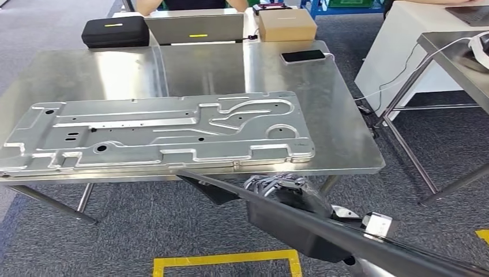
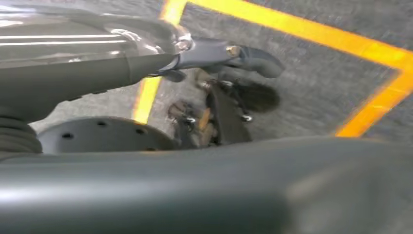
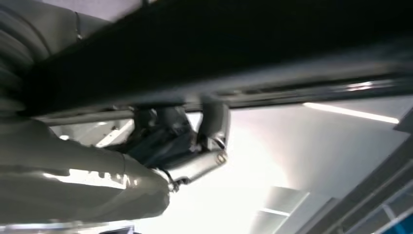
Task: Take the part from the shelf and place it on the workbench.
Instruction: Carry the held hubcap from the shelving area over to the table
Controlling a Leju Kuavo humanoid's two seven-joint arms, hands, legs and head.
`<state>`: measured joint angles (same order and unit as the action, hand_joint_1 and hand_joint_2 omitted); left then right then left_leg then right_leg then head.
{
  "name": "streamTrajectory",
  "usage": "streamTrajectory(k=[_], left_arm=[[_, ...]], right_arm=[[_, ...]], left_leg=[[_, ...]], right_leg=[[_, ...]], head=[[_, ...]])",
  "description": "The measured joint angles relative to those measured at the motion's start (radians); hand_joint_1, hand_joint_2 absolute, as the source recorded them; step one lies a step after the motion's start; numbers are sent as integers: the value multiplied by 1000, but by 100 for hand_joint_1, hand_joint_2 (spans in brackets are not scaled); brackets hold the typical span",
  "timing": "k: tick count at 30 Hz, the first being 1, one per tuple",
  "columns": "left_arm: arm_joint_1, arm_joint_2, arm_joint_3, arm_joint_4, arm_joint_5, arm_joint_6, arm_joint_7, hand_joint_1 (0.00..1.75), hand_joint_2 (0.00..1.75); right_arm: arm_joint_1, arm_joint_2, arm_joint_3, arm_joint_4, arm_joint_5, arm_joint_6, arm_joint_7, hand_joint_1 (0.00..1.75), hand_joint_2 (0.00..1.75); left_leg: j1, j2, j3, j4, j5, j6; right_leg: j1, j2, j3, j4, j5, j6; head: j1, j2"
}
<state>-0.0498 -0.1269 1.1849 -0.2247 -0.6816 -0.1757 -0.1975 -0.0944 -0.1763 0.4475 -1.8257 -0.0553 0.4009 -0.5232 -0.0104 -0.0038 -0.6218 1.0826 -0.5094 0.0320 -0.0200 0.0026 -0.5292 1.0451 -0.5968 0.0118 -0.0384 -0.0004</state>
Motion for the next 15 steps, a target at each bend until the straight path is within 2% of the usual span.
streamTrajectory(k=[2,4,5,7,8,9,10,11,12,13,15], left_arm=[[1,0,0,0,0,0,0,0,0],[1,0,0,0,-1,1,-2,0,0],[1,0,0,0,-1,1,-3,0,0],[0,0,0,0,-4,1,-3,0,0],[0,0,0,0,-4,2,-3,0,0],[1,0,0,0,-5,3,-3,0,0],[2,0,0,0,-4,4,-3,0,0],[3,0,0,0,-4,5,-3,0,0],[3,0,0,0,-4,6,-3,0,0],[3,0,0,0,-5,7,-4,0,0],[1,1,1,0,-6,7,-5,0,0]], right_arm=[[-3,3,1,0,-1,0,1,175,175],[-8,5,2,0,-1,-1,1,175,175],[-10,5,3,1,-2,-2,1,175,175],[-10,7,4,5,-2,-3,1,175,175],[-9,8,4,8,-2,-4,1,175,175],[-7,8,5,10,-2,-5,1,175,175],[-7,9,5,10,-2,-6,1,175,175],[-7,9,5,11,-3,-7,1,175,175],[-7,10,5,11,-4,-8,1,175,175],[-8,10,5,12,-4,-9,0,175,175],[-6,11,5,14,-6,-9,-1,175,175]], left_leg=[[2,1,11,-25,-9,3],[9,2,29,-44,-11,6],[11,2,37,-49,-12,8],[12,2,47,-51,-20,12],[12,2,53,-51,-25,12],[12,2,61,-51,-31,10],[13,2,71,-51,-38,7],[13,1,82,-50,-47,3],[12,1,91,-49,-55,-2],[11,1,96,-47,-62,-8],[7,1,97,-47,-69,-15]], right_leg=[[1,-2,1,-4,-3,11],[3,-3,-10,31,-24,19],[2,-3,-35,80,-45,20],[3,-3,-113,208,-84,24],[2,-3,-144,249,-85,26],[2,-3,-159,255,-65,28],[1,-3,-154,221,-26,29],[1,-4,-136,160,21,29],[2,-5,-116,104,56,29],[2,-5,-97,57,73,25],[6,-4,-84,24,68,13]], head=[[0,0],[1,0],[1,0],[2,0],[2,0],[1,0],[2,0],[2,0],[2,0],[2,0],[2,0]])
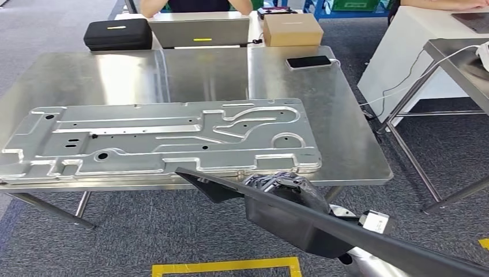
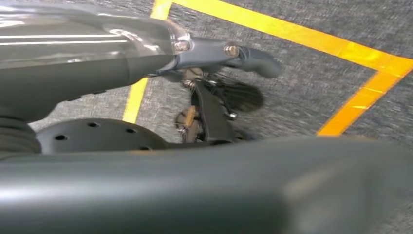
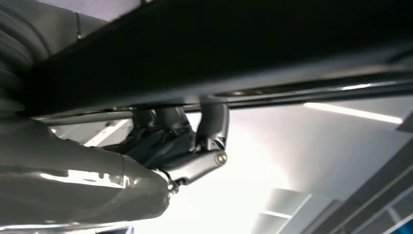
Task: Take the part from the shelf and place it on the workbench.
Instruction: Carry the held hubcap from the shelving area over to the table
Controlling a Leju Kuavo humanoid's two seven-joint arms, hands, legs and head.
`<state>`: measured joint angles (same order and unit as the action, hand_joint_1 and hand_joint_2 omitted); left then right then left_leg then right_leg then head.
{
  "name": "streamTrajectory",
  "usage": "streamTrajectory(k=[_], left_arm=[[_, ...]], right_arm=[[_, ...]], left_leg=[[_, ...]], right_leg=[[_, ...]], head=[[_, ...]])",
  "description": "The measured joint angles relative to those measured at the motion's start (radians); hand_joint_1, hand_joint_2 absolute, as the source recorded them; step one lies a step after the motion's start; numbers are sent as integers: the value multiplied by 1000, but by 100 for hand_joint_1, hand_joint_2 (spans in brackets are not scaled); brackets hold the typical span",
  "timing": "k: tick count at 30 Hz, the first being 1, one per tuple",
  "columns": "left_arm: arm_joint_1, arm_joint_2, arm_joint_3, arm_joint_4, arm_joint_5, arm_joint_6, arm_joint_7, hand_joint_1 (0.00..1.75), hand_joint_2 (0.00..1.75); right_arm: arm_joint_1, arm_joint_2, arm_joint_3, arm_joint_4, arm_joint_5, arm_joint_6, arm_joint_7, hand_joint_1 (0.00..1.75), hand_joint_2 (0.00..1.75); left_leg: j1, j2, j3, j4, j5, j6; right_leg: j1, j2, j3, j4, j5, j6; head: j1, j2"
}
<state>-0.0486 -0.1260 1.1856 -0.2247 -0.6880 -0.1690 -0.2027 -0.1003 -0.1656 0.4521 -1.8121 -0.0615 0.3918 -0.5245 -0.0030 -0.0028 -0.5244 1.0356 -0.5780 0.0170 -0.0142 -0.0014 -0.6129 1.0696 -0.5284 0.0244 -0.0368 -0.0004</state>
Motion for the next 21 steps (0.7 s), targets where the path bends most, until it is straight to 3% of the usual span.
streamTrajectory(k=[2,4,7,8,9,10,12,13,15,18,20,21], left_arm=[[-2,1,0,0,-1,0,-1,0,0],[-4,2,0,0,-1,-1,-2,0,0],[-2,3,0,0,-8,-3,-3,0,0],[0,4,0,0,-10,-3,-3,0,0],[1,4,0,0,-11,-3,-3,0,0],[3,5,0,0,-12,-3,-3,0,0],[4,7,0,0,-12,-3,-3,0,0],[3,9,0,0,-12,-3,-3,0,0],[3,13,0,0,-12,-2,-3,0,0],[4,18,0,-1,-12,-1,-5,0,0],[3,19,0,-1,-13,-2,-7,0,0],[3,19,0,-1,-14,-3,-9,0,0]], right_arm=[[3,0,-1,0,-3,0,-1,175,175],[3,1,-1,0,-5,-1,-3,175,175],[8,1,-1,0,-7,-1,-5,175,175],[11,1,-1,0,-8,-1,-5,175,175],[13,1,-2,1,-8,-1,-5,175,175],[15,1,-1,1,-8,-1,-6,175,175],[15,2,-1,1,-8,-1,-7,175,175],[14,3,-1,1,-8,-1,-8,175,175],[14,5,-1,2,-8,-1,-9,175,175],[11,10,-1,1,-8,-1,-10,175,175],[6,13,-1,2,-8,0,-14,175,175],[4,14,-1,3,-8,0,-19,175,175]], left_leg=[[1,1,2,-1,-5,-5],[4,1,-14,39,-29,-15],[8,1,-119,226,-100,-26],[8,1,-152,274,-105,-27],[8,1,-169,287,-89,-25],[7,1,-168,260,-53,-21],[3,1,-129,142,34,-7],[-1,0,-110,91,61,1],[-10,0,-92,46,64,14],[-7,0,-73,14,55,20],[0,1,-49,-9,57,21],[2,1,-41,-14,55,23]], right_leg=[[-1,2,4,-7,-6,-13],[-5,1,11,-9,-12,-25],[-6,-2,22,-10,-23,-35],[-5,-1,27,-10,-28,-36],[-5,0,33,-10,-33,-36],[-4,2,42,-10,-38,-35],[-3,3,61,-11,-50,-33],[-3,4,68,-12,-56,-30],[-4,4,70,-14,-61,-21],[-2,2,79,-23,-68,-5],[1,2,65,25,-97,1],[1,1,35,83,-120,3]], head=[[0,0],[0,0],[0,0],[0,0],[0,0],[0,0],[0,0],[0,0],[0,0],[0,0],[1,0],[1,0]])
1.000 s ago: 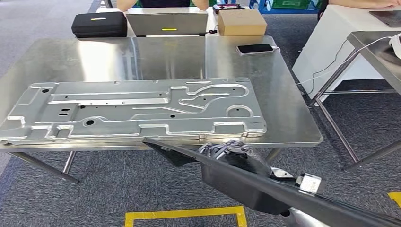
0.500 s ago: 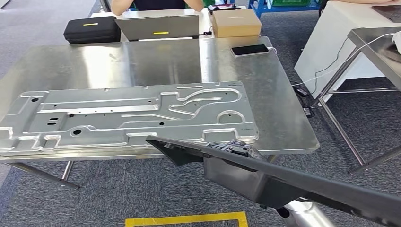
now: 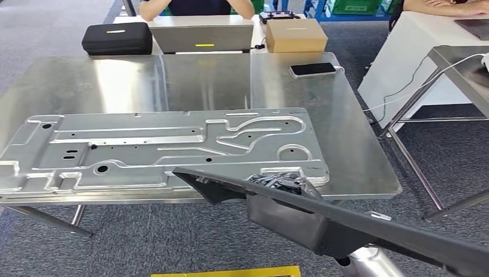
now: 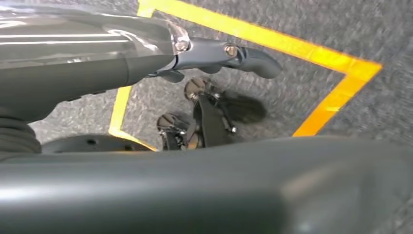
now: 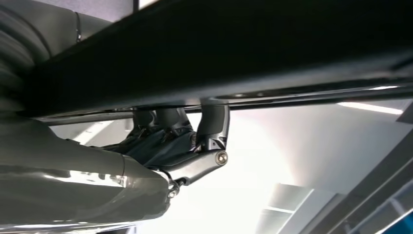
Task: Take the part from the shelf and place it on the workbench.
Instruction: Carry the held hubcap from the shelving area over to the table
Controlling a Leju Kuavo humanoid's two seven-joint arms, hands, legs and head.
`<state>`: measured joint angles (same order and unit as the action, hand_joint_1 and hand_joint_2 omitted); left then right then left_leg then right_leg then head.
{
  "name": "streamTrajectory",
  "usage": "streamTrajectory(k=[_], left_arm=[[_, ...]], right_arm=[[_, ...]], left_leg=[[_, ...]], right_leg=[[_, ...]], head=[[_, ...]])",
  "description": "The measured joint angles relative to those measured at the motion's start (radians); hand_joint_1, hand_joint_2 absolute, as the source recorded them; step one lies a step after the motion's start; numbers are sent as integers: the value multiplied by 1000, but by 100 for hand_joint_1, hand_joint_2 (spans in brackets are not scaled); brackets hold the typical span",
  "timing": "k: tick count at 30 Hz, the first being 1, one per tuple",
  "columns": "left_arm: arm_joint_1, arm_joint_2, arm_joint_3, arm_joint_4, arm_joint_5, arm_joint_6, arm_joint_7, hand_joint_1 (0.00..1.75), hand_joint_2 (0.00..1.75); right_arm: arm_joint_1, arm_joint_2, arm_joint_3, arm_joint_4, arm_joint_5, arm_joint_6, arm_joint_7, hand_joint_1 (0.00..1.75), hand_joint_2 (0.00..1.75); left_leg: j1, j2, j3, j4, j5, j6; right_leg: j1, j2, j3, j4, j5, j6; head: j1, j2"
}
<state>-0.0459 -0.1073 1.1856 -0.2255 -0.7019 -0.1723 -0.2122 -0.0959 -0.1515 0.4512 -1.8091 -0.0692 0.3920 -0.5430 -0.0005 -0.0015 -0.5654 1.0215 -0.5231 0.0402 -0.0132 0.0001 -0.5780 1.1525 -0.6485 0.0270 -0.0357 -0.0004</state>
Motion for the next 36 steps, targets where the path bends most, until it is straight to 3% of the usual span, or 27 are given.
streamTrajectory(k=[2,3,4,6,7,9,12,14,17,18,19,21,23,24,27,36], left_arm=[[-1,0,0,0,-3,-3,-4,0,0],[-1,0,0,0,-6,-5,-6,0,0],[-1,0,0,0,-9,-6,-8,0,0],[0,1,0,0,-17,-8,-11,0,0],[-2,2,0,0,-19,-10,-12,0,0],[-6,3,0,0,-21,-14,-15,0,0],[-14,5,-1,0,-22,-22,-21,0,0],[-18,6,-1,0,-23,-26,-25,0,0],[-17,6,-2,0,-32,-26,-26,0,0],[-16,6,-2,0,-35,-25,-26,0,0],[-14,6,-2,0,-36,-25,-26,0,0],[-13,6,-2,0,-38,-23,-26,0,0],[-13,6,-2,0,-38,-17,-23,0,0],[-12,5,-2,0,-38,-12,-20,0,0],[-12,3,-2,0,-38,-2,-10,0,0],[-23,-4,-5,0,-68,-8,-4,0,0]], right_arm=[[-3,2,0,2,2,0,-12,175,175],[-7,2,-1,1,3,0,-16,175,175],[-14,3,-2,0,3,1,-20,175,175],[-34,4,-8,-6,0,0,-22,175,175],[-46,5,-12,-10,-2,0,-20,175,175],[-74,8,-24,-18,-10,0,-12,175,175],[-115,12,-44,-30,-24,2,7,175,175],[-140,16,-52,-34,-29,6,16,175,175],[-157,21,-57,-35,-34,11,24,175,175],[-158,22,-57,-33,-35,12,27,175,175],[-159,22,-57,-32,-34,13,31,175,175],[-161,24,-57,-28,-30,14,37,175,175],[-168,27,-56,-17,-10,8,46,175,175],[-173,29,-55,-9,7,1,53,175,175],[-190,31,-47,21,56,-22,75,175,175],[-306,42,12,187,104,-47,147,175,175]], left_leg=[[1,0,10,-1,-9,2],[1,0,15,-1,-14,2],[1,0,23,-1,-20,0],[1,-1,42,-1,-35,-7],[-1,-1,49,1,-43,-12],[-3,-1,52,3,-52,-20],[-4,0,53,6,-62,-28],[-1,0,29,61,-91,-39],[6,0,-85,251,-150,-52],[6,0,-115,285,-146,-53],[6,0,-126,281,-121,-52],[4,0,-99,175,-31,-43],[-2,-1,-66,77,30,-28],[-5,-2,-56,50,32,-28],[-5,-3,-47,28,14,-41],[-6,-4,-45,30,10,-35]], right_leg=[[-1,0,-76,119,-32,4],[-1,0,-99,142,-24,5],[-1,0,-103,128,4,6],[-1,-1,-68,18,89,5],[0,-1,-47,-38,119,2],[4,0,-27,-90,127,-9],[2,2,-20,-101,117,-26],[-4,0,-11,-105,111,-37],[-4,-2,0,-105,100,-44],[-4,-1,5,-105,95,-44],[-3,0,13,-105,90,-42],[-3,1,32,-105,77,-39],[-2,3,43,-106,67,-34],[-2,3,42,-105,65,-31],[-1,4,37,-105,63,-27],[-1,3,46,-117,65,-22]], head=[[0,0],[0,0],[0,0],[0,0],[0,0],[0,0],[0,0],[-1,0],[-1,0],[-1,0],[-1,0],[-1,0],[-1,0],[-2,0],[0,0],[0,0]])
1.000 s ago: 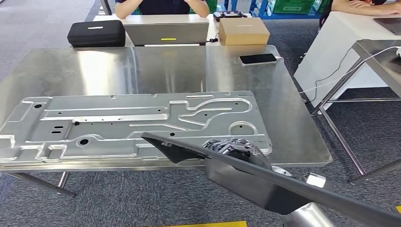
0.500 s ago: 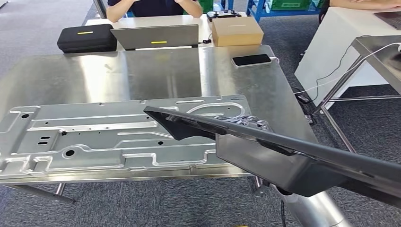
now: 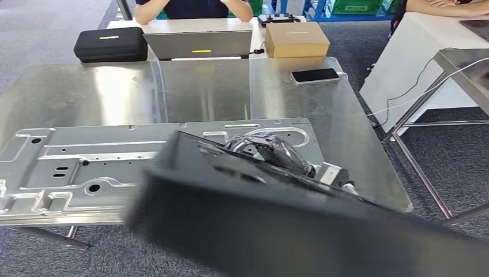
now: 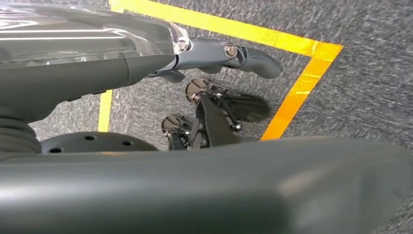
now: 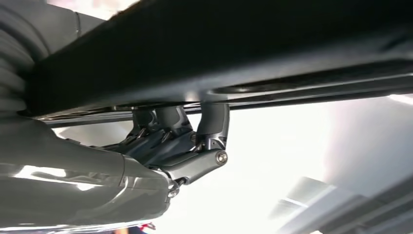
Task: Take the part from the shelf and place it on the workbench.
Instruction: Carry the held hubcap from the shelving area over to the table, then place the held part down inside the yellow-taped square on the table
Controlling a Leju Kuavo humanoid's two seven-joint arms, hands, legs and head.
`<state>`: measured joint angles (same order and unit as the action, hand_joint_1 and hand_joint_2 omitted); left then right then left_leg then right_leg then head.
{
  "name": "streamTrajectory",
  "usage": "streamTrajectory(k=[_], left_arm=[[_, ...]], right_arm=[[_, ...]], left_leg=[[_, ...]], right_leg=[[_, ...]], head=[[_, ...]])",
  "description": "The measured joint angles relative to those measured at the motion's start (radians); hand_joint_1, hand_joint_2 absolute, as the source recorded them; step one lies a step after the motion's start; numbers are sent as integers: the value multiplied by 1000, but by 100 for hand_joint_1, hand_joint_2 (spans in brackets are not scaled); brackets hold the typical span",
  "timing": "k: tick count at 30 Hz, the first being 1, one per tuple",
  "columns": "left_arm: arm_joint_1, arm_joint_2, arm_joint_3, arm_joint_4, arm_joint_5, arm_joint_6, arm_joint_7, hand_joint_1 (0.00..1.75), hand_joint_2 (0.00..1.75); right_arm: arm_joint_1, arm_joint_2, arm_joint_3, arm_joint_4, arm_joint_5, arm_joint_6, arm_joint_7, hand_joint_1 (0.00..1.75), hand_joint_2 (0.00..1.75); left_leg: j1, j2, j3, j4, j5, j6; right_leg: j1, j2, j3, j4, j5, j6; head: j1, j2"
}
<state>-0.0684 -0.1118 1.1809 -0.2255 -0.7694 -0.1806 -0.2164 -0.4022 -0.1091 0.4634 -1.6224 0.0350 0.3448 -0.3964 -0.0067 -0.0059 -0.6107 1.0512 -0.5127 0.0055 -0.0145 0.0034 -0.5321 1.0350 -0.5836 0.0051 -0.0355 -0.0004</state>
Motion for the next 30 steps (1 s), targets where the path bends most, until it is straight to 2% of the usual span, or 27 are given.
streamTrajectory(k=[13,17,20,24,27,30], left_arm=[[-7,0,-21,0,-55,-20,0,0,0],[-8,0,-27,0,-62,-21,0,0,0],[-10,-1,-28,0,-65,-21,1,0,0],[-11,-3,-28,0,-70,-18,1,0,0],[-10,-8,-28,0,-71,-14,-1,0,0],[-10,-15,-27,0,-71,-9,-3,0,0]], right_arm=[[-286,85,51,427,2,-106,93,175,175],[-354,108,52,545,57,-162,113,175,175],[-392,118,54,614,193,-262,142,175,175],[-412,123,56,667,440,-403,214,175,175],[-402,124,53,664,711,-498,327,175,175],[-368,122,42,619,985,-532,448,175,175]], left_leg=[[3,0,3,0,2,2],[3,0,3,0,2,2],[3,0,3,0,2,2],[3,0,3,0,2,2],[3,0,3,0,2,2],[3,0,3,0,2,2]], right_leg=[[2,0,2,0,1,1],[2,0,2,0,1,1],[2,0,2,0,1,1],[2,0,2,0,1,1],[2,0,2,0,1,1],[2,0,2,0,1,1]], head=[[0,0],[0,0],[0,0],[0,0],[0,0],[0,0]])
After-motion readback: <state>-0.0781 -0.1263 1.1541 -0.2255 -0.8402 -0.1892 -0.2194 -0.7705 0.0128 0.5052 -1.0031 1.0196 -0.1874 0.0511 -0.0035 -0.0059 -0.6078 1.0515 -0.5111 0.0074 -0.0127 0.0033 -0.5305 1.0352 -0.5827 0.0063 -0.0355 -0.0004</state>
